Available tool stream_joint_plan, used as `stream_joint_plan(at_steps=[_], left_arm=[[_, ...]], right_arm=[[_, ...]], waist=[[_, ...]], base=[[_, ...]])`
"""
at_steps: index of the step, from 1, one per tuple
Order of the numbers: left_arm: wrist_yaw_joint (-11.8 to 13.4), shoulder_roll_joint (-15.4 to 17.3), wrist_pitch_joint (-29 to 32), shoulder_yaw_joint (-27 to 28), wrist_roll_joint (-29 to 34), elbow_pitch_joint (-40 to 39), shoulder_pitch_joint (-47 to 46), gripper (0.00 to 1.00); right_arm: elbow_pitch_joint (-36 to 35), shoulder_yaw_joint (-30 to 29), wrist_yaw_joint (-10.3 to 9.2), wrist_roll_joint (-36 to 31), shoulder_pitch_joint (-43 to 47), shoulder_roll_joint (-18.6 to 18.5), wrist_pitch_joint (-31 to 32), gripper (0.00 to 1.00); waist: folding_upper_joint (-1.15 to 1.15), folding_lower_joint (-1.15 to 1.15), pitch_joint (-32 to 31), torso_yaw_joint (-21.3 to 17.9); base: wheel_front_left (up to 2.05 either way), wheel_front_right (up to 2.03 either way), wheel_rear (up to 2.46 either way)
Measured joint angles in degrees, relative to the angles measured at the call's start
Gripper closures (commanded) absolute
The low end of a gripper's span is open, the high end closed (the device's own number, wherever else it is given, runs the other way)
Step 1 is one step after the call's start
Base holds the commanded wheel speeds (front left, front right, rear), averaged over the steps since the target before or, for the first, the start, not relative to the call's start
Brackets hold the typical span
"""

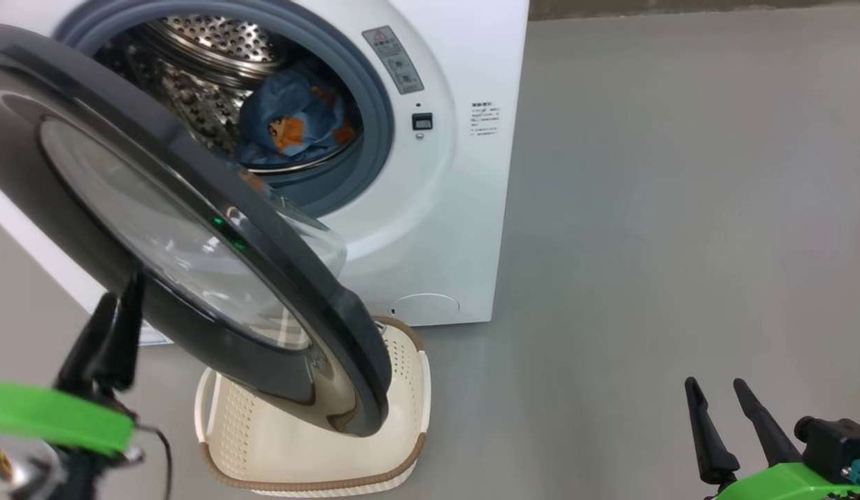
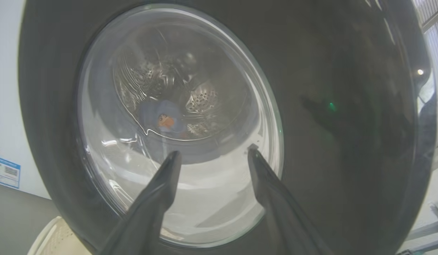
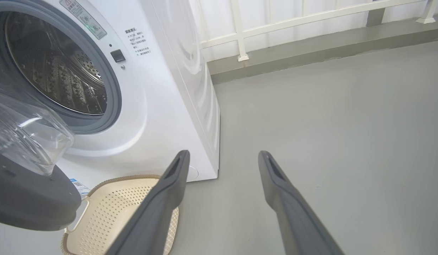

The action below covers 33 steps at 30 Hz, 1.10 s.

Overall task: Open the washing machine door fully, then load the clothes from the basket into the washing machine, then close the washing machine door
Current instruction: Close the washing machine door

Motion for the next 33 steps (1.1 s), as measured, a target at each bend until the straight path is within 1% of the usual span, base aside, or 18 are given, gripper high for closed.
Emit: stream_joint_plan(at_steps=[2, 4, 6, 7, 8, 13, 16, 21, 33], left_arm=[[0.0, 0.8, -7.3, -2.9, 4.2, -0.1, 2.8, 0.00], [0.0, 2.2, -13.5, -5.8, 8.5, 0.1, 5.0, 0.00], [0.0, 3.6, -18.7, -8.2, 12.8, 0.8, 6.7, 0.00], [-0.1, 3.8, -21.1, -9.1, 14.9, 1.4, 7.4, 0.00], [-0.1, 3.8, -25.1, -10.9, 19.5, 2.7, 8.8, 0.00], [1.0, 3.8, -31.9, -14.0, 27.9, 6.0, 10.9, 0.00], [2.2, 3.6, -34.2, -15.5, 31.0, 7.6, 11.6, 0.00], [2.8, 3.6, -36.0, -16.5, 33.4, 9.6, 12.4, 0.00], [3.0, 3.4, -37.4, -16.9, 34.3, 11.3, 13.8, 0.00]], right_arm=[[-0.1, -0.2, 0.00, 0.0, 0.3, 0.0, 0.0, 0.00], [-0.2, -0.2, 0.00, 0.0, 0.5, 0.1, 0.1, 0.00], [-0.3, -0.1, 0.00, 0.0, 0.5, 0.1, 0.3, 0.00], [-0.4, -0.1, 0.00, 0.0, 0.6, 0.1, 0.3, 0.00], [-0.5, -0.1, 0.00, -0.4, 0.6, 0.1, 0.3, 0.00], [-1.1, 0.1, 0.00, -0.5, 1.2, 0.2, 0.3, 0.00], [-1.4, 0.2, 0.00, -0.5, 1.5, 0.2, 0.3, 0.00], [-1.9, 0.5, 0.00, -0.8, 1.5, 0.2, 0.3, 0.00], [-3.5, 0.5, 0.00, -1.6, 2.6, 0.3, 0.6, 0.00]], waist=[[0.00, 0.00, -0.1, 0.5], [0.00, 0.00, -0.3, 0.9], [0.00, 0.00, -0.6, 1.1], [0.00, 0.00, -0.8, 1.1], [0.00, 0.00, -1.1, 1.1], [0.00, 0.01, -1.9, 0.7], [0.00, 0.00, -2.2, 0.4], [0.00, 0.01, -2.8, -0.2], [0.00, 0.00, -2.9, -0.6]], base=[[0.00, 0.00, 0.00], [0.00, 0.00, 0.00], [0.00, 0.00, 0.00], [0.00, 0.00, 0.00], [0.00, 0.00, 0.00], [0.00, 0.00, 0.00], [0.00, 0.00, 0.00], [0.00, 0.00, 0.00], [0.00, 0.00, 0.00]])
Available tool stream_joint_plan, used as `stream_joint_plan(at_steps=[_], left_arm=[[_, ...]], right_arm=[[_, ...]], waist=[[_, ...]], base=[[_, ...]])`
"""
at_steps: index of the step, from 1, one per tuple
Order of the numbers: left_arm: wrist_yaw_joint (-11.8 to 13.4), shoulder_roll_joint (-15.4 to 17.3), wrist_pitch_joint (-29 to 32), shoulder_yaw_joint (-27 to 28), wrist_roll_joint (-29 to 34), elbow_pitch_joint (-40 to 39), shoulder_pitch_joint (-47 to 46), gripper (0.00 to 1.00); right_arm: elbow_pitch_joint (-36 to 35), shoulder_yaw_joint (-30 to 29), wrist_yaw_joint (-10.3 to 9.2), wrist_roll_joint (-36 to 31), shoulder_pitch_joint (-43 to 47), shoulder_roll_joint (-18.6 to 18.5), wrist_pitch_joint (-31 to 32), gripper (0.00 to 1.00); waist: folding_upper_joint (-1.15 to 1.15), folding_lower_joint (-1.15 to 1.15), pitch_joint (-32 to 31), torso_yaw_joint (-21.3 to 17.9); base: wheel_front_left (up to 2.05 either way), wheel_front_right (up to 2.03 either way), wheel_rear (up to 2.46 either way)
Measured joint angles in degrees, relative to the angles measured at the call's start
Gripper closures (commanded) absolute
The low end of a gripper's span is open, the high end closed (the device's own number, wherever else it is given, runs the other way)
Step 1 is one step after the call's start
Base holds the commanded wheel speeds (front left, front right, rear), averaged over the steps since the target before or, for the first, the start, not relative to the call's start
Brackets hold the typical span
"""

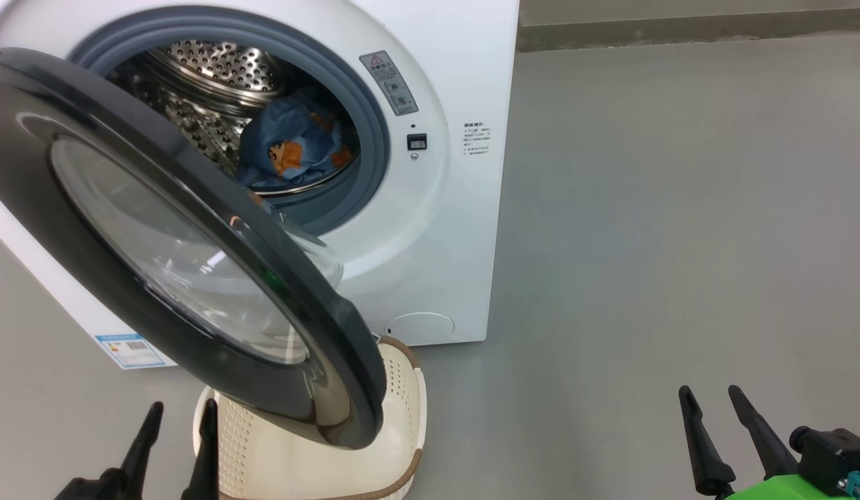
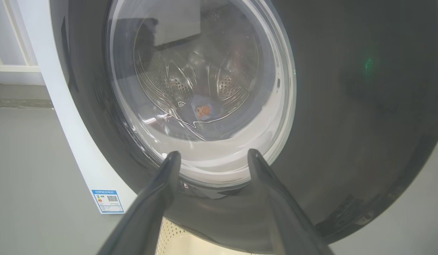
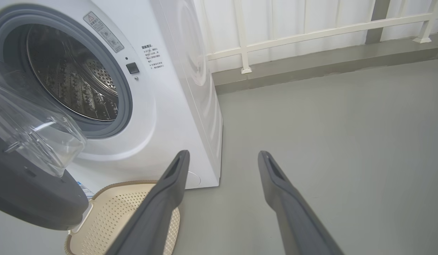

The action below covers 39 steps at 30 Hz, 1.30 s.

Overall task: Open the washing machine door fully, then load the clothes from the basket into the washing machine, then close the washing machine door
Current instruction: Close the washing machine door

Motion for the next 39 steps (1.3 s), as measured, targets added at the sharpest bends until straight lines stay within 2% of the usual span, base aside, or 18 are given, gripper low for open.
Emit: stream_joint_plan(at_steps=[8, 20, 28, 29, 30, 31, 35, 39], left_arm=[[-0.1, -0.3, -0.4, -0.3, 0.8, 0.8, 0.0, 0.00], [-0.1, -1.3, -0.5, -0.6, 1.4, 1.5, 0.0, 0.00], [-0.1, -1.5, -0.5, -0.6, 1.7, 1.9, 0.0, 0.00], [-0.1, -1.5, -0.5, -0.6, 1.9, 2.0, 0.0, 0.00], [-0.2, -1.5, -0.5, -0.7, 2.0, 2.1, 0.0, 0.00], [-0.3, -1.5, -0.5, -0.8, 2.0, 2.1, 0.0, 0.00], [-0.3, -1.6, -0.5, -1.3, 2.4, 2.2, -0.1, 0.00], [-0.4, -1.6, -0.5, -1.8, 2.8, 2.1, -0.4, 0.00]], right_arm=[[-0.8, 0.0, 0.00, -1.0, 0.0, 0.0, 0.2, 0.00], [-4.0, 1.1, 0.00, -6.7, 0.2, 0.0, 0.5, 0.00], [-6.5, 1.3, 0.00, -7.0, 0.4, 0.0, 1.2, 0.00], [-6.6, 1.3, 0.00, -7.0, 0.5, 0.0, 1.2, 0.04], [-6.8, 1.4, 0.00, -7.0, 0.7, 0.0, 1.1, 0.60], [-7.0, 1.5, 0.00, -7.0, 0.8, 0.0, 0.8, 1.00], [-7.7, 3.6, 0.00, -7.0, 0.6, 0.0, 0.5, 1.00], [-7.9, 10.5, 0.00, -6.5, -1.9, -1.2, 0.7, 1.00]], waist=[[0.00, 0.00, 0.0, 0.0], [0.00, 0.00, -0.2, 0.2], [0.00, 0.00, -0.4, 0.8], [0.00, 0.00, -0.5, 0.9], [0.00, 0.00, -0.5, 1.1], [0.00, 0.00, -0.5, 1.4], [0.00, 0.00, -0.6, 2.6], [0.00, 0.00, -0.6, 4.9]], base=[[0.00, 0.00, 0.00], [0.00, 0.00, 0.00], [0.00, 0.00, 0.00], [0.00, 0.00, 0.00], [0.00, 0.00, 0.00], [0.00, 0.00, 0.00], [0.00, 0.00, 0.00], [0.00, 0.00, 0.00]])
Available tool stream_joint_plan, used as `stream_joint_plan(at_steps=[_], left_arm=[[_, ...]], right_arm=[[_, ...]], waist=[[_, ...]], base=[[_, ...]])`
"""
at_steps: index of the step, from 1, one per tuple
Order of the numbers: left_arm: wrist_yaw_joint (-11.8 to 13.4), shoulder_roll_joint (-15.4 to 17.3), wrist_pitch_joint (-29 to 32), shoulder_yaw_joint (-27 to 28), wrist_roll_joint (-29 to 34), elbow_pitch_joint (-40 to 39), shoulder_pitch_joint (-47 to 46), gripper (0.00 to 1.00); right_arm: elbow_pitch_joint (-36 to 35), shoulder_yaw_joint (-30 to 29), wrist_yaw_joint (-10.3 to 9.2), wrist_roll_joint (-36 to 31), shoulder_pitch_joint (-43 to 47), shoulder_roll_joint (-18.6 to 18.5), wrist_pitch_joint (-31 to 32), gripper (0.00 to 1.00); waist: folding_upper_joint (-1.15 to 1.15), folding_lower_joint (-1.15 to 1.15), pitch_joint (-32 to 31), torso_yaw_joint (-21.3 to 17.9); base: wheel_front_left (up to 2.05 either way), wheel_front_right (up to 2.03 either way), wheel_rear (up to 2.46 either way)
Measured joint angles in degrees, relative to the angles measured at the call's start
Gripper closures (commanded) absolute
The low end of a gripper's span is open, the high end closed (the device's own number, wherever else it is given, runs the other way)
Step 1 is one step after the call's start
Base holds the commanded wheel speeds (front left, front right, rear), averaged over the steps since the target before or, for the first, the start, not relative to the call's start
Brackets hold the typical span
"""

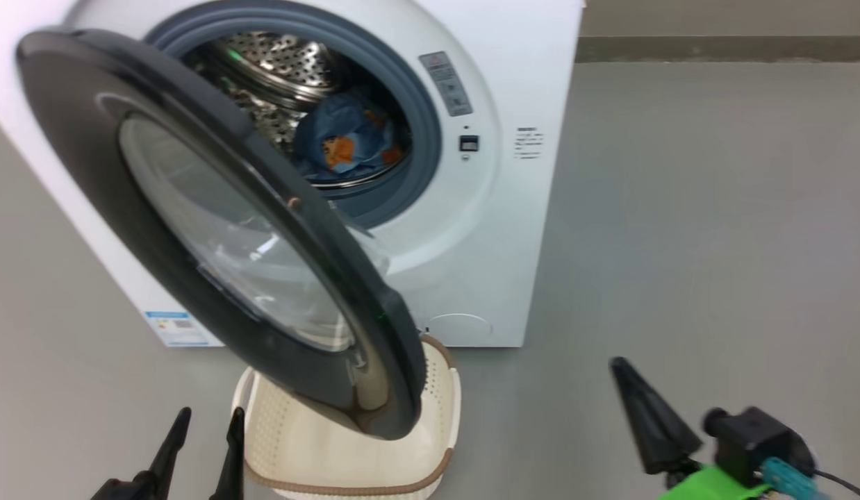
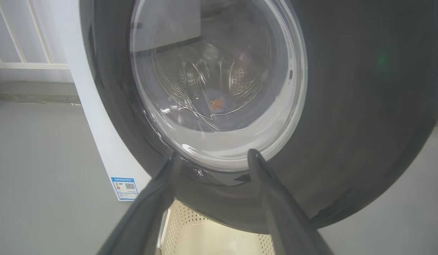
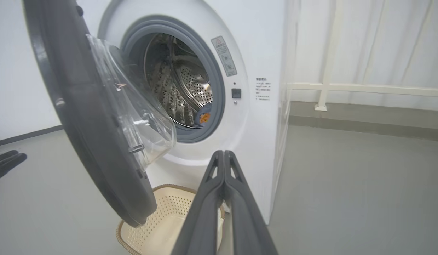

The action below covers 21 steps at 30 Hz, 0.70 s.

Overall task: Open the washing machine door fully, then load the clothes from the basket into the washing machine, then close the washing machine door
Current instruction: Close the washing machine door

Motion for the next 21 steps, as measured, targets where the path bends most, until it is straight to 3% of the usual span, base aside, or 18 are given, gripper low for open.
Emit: stream_joint_plan(at_steps=[10, 21], left_arm=[[-0.3, -0.8, 0.0, -1.5, 0.7, 0.0, -1.7, 0.00], [-1.0, -1.4, 0.0, -2.9, 1.3, 0.5, -4.0, 0.00]], right_arm=[[2.9, 12.9, 0.00, 3.4, -6.5, -2.9, 0.5, 1.00], [7.2, 21.2, 0.00, 7.1, -11.3, -4.0, 0.4, 1.00]], waist=[[0.00, 0.00, 0.5, 6.4], [0.00, 0.00, 1.3, 13.9]], base=[[0.00, 0.00, 0.00], [0.00, 0.00, 0.00]])
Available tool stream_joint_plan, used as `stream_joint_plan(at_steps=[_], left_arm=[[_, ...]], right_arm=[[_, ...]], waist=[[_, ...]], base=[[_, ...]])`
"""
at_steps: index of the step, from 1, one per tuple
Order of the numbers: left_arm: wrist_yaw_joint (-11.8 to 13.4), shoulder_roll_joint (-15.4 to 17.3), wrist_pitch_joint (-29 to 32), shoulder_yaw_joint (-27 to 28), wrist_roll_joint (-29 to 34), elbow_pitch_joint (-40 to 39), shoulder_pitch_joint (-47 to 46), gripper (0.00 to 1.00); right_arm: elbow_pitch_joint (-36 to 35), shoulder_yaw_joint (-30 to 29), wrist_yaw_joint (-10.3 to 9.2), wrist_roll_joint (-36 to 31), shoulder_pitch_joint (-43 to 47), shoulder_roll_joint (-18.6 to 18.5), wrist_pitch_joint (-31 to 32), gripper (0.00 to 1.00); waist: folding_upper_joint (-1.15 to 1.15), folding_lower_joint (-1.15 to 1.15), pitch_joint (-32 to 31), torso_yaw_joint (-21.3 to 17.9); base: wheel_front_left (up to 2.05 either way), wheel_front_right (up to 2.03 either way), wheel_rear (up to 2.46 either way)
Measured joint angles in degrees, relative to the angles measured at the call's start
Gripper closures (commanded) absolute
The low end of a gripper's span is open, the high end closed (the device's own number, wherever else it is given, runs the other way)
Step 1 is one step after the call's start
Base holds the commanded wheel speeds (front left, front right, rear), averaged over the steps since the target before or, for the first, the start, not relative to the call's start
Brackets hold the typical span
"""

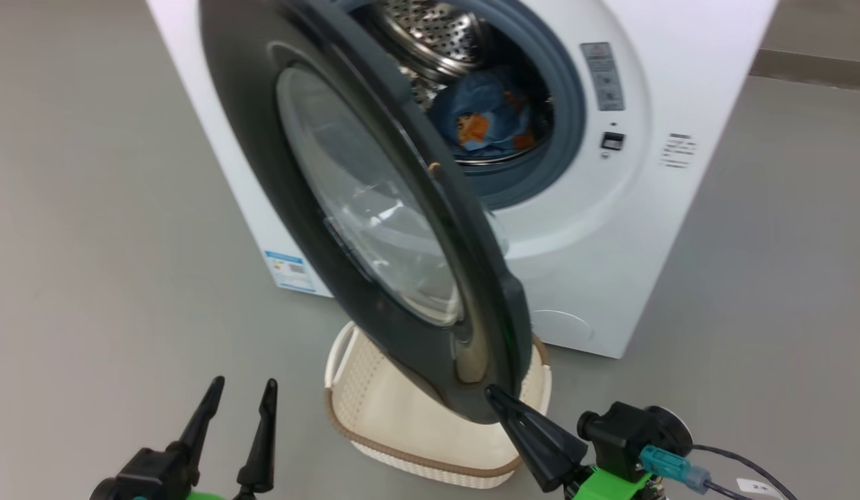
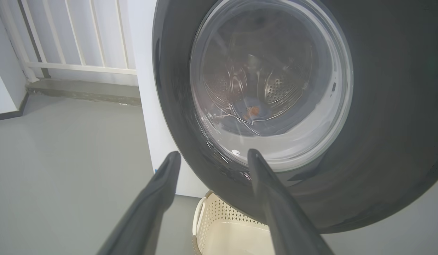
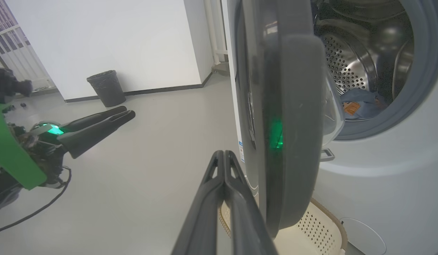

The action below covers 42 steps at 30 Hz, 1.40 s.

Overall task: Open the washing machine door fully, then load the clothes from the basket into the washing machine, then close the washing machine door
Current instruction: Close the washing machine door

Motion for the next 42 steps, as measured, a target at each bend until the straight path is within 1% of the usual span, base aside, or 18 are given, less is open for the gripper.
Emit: stream_joint_plan(at_steps=[5, 6, 10, 15, 22, 30, 34, 35, 42], left_arm=[[-0.4, -0.5, 0.0, -0.7, 0.0, 1.0, -0.8, 0.00], [-0.5, -0.8, 0.0, -0.7, -0.1, 1.2, -0.8, 0.00], [-0.5, -0.8, 0.0, -0.6, -0.1, 1.3, -1.5, 0.00], [-0.8, -1.1, 0.0, -0.6, -0.1, 1.4, -1.8, 0.00], [-1.0, -1.6, 0.0, -0.5, -0.1, 1.6, -2.0, 0.00], [-1.1, -2.2, 0.0, -0.4, -0.1, 1.6, -2.4, 0.00], [-1.1, -3.2, 0.0, -0.4, -0.1, 1.6, -3.5, 0.00], [-1.1, -3.2, 0.0, -0.4, -0.1, 1.6, -3.5, 0.00], [-1.6, -5.1, 0.0, -0.5, 0.0, 1.5, -5.1, 0.00]], right_arm=[[3.4, 0.8, 0.00, 0.6, -2.9, 0.0, -0.8, 1.00], [5.1, 0.8, 0.00, 0.8, -4.4, 0.0, -1.2, 1.00], [8.2, 0.6, 0.00, 2.4, -7.0, 0.1, -2.0, 1.00], [11.4, 0.6, 0.01, 2.5, -9.3, 0.0, -3.0, 1.00], [14.0, -0.1, 0.01, 2.6, -11.4, -0.4, -3.7, 1.00], [16.9, -3.1, 0.02, 2.9, -14.2, -1.7, -4.0, 1.00], [18.8, -4.9, 0.02, 2.9, -17.7, -3.1, -3.9, 1.00], [18.8, -4.9, 0.02, 2.9, -17.7, -3.1, -3.9, 1.00], [23.1, -5.8, 0.02, 4.4, -25.8, -4.8, -4.0, 1.00]], waist=[[0.00, 0.00, 0.3, 2.7], [0.00, 0.00, 0.5, 3.5], [0.00, 0.00, 0.9, 4.3], [0.00, 0.00, 1.3, 4.6], [0.00, 0.00, 1.8, 4.6], [0.00, 0.00, 3.0, 4.7], [0.00, 0.00, 4.4, 4.7], [0.00, 0.00, 4.4, 4.7], [0.00, 0.01, 7.8, 4.7]], base=[[0.00, 0.00, 0.00], [0.00, 0.00, 0.00], [0.00, 0.00, 0.00], [0.00, 0.00, 0.00], [0.00, 0.00, 0.00], [0.00, 0.00, 0.00], [0.00, 0.00, 0.00], [0.00, 0.00, 0.00], [0.00, 0.00, 0.00]])
